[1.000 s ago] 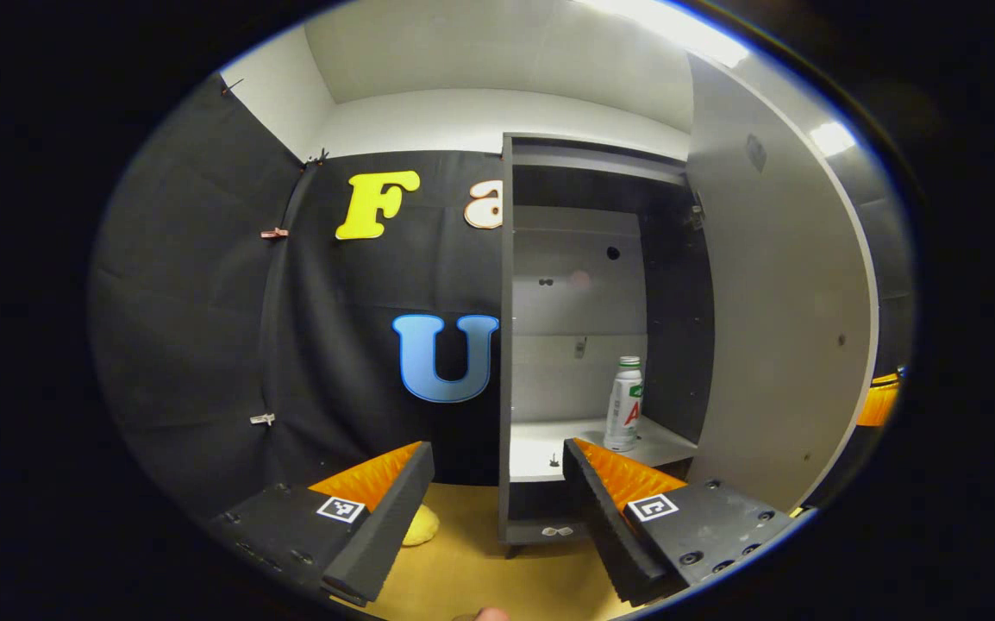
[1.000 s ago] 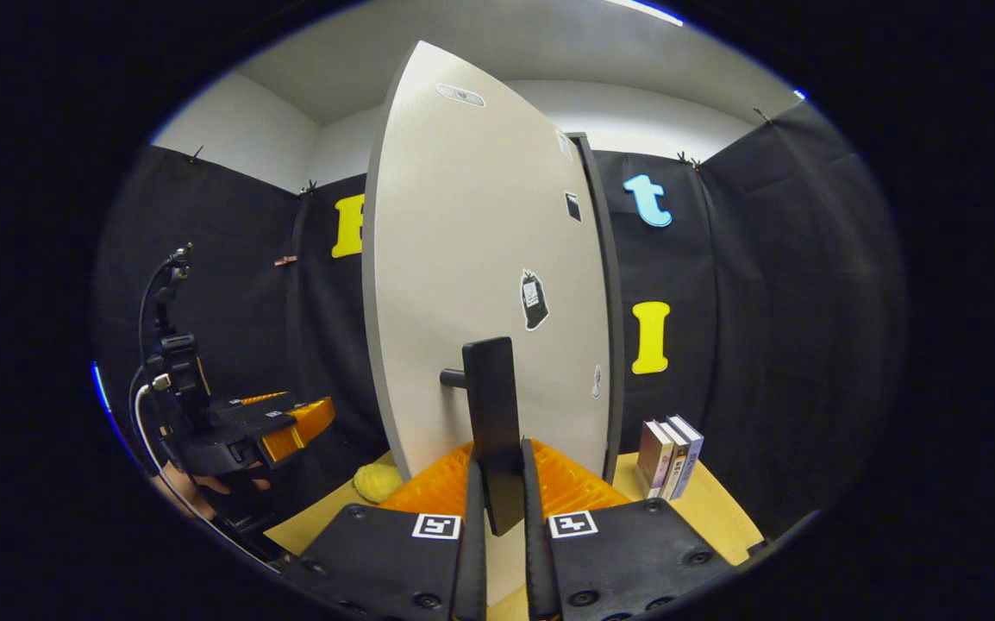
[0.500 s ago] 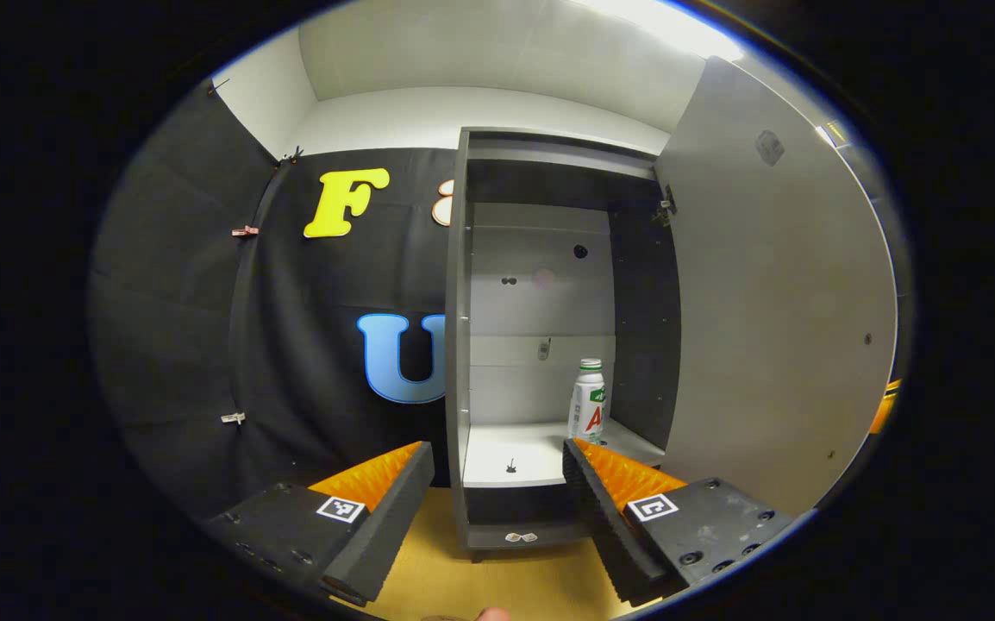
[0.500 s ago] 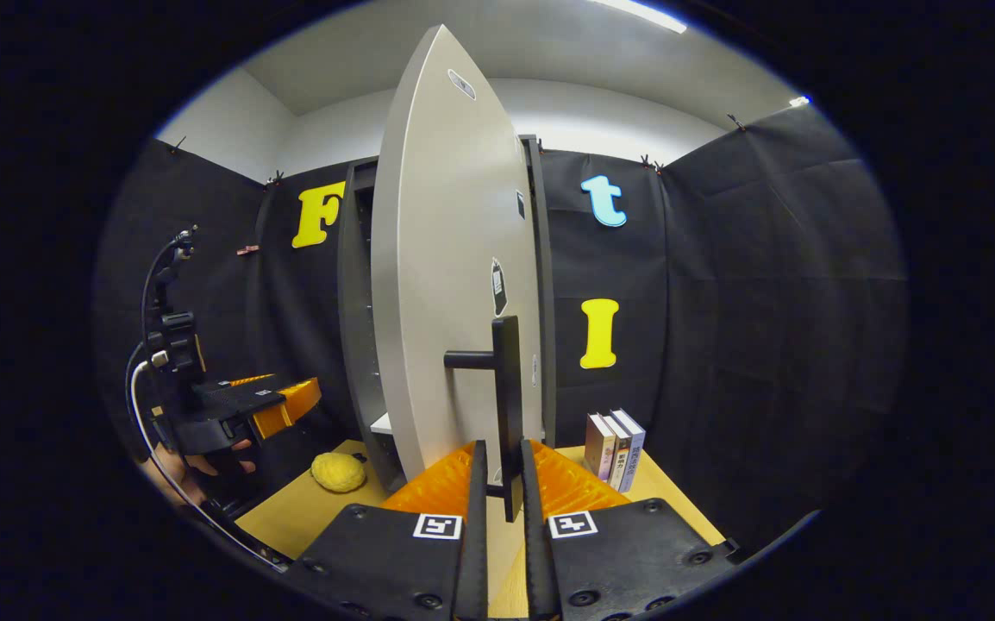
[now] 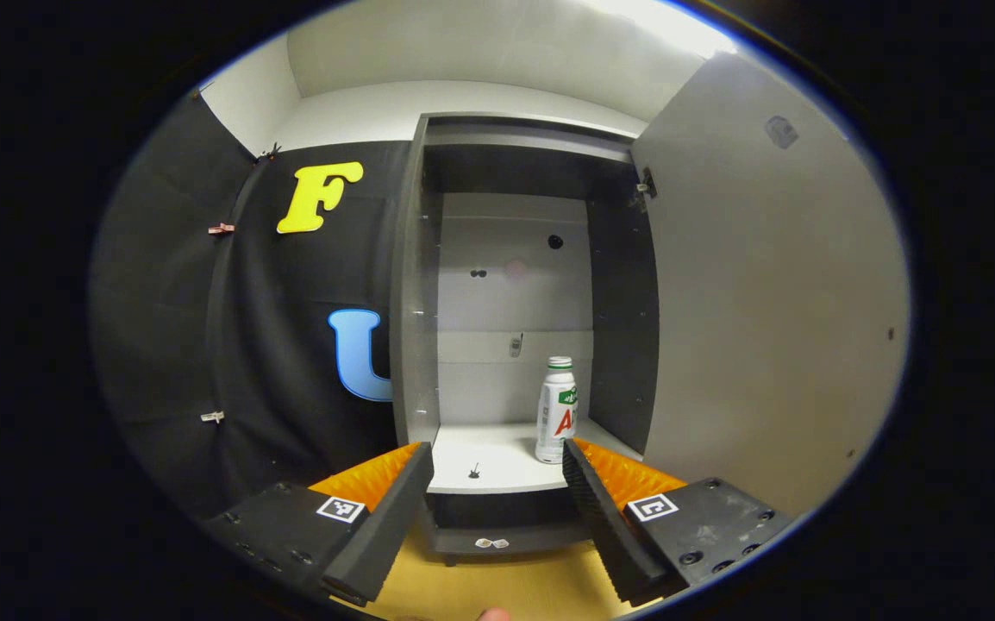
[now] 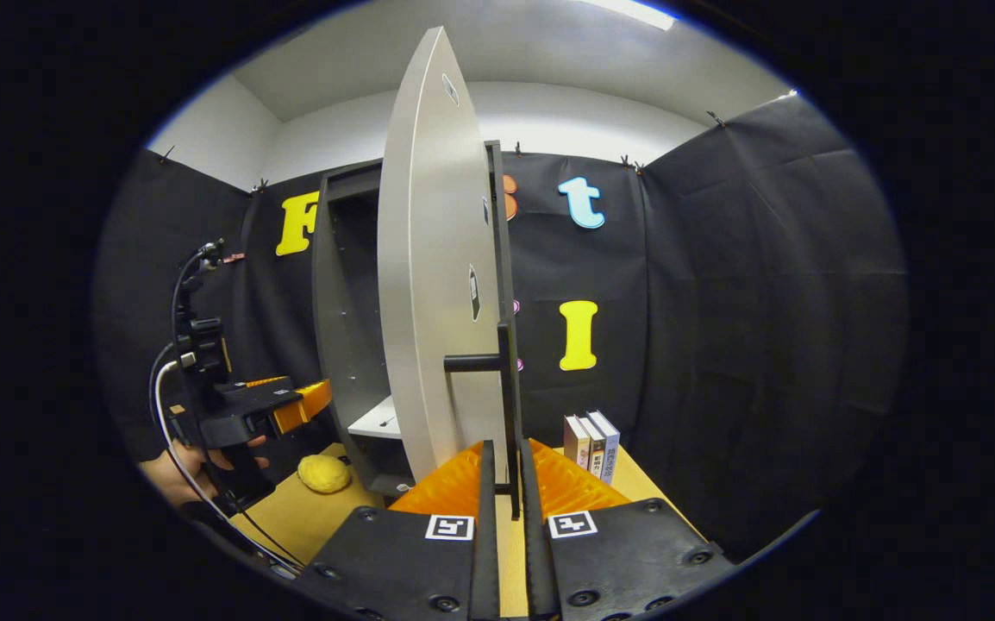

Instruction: Open the cabinet door with the right hand, grasp the bottle in the cabinet with the left hand and place it on the coaster, then close the cabinet door with the right hand.

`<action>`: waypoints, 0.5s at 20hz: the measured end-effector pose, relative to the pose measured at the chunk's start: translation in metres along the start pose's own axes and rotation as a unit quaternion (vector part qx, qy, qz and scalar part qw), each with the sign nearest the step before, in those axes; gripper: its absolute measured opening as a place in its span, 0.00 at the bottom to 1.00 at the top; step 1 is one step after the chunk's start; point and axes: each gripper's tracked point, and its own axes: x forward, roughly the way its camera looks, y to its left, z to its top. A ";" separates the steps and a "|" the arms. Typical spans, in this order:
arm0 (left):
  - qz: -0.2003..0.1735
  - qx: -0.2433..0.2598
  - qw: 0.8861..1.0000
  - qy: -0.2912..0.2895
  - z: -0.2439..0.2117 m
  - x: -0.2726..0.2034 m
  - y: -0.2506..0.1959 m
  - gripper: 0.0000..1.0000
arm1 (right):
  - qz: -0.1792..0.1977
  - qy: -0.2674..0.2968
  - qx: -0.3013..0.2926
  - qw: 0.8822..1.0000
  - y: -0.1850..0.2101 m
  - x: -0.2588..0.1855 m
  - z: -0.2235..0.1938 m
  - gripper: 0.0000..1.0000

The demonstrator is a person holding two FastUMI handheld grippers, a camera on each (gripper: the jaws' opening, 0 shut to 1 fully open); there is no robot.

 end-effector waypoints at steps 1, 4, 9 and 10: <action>-0.003 0.001 1.000 0.001 -0.002 0.005 -0.005 0.94 | -0.008 -0.001 -0.001 1.000 -0.004 0.001 0.001 0.17; -0.010 0.006 1.000 0.002 -0.004 0.022 -0.022 0.94 | -0.030 -0.006 0.010 0.999 -0.025 -0.004 0.005 0.17; -0.024 0.000 1.000 0.006 -0.011 0.060 -0.051 0.94 | -0.011 0.004 0.031 0.999 -0.020 -0.004 0.002 0.22; -0.027 0.002 1.000 0.007 -0.011 0.069 -0.057 0.95 | -0.012 0.003 0.024 1.000 -0.022 -0.003 0.002 0.22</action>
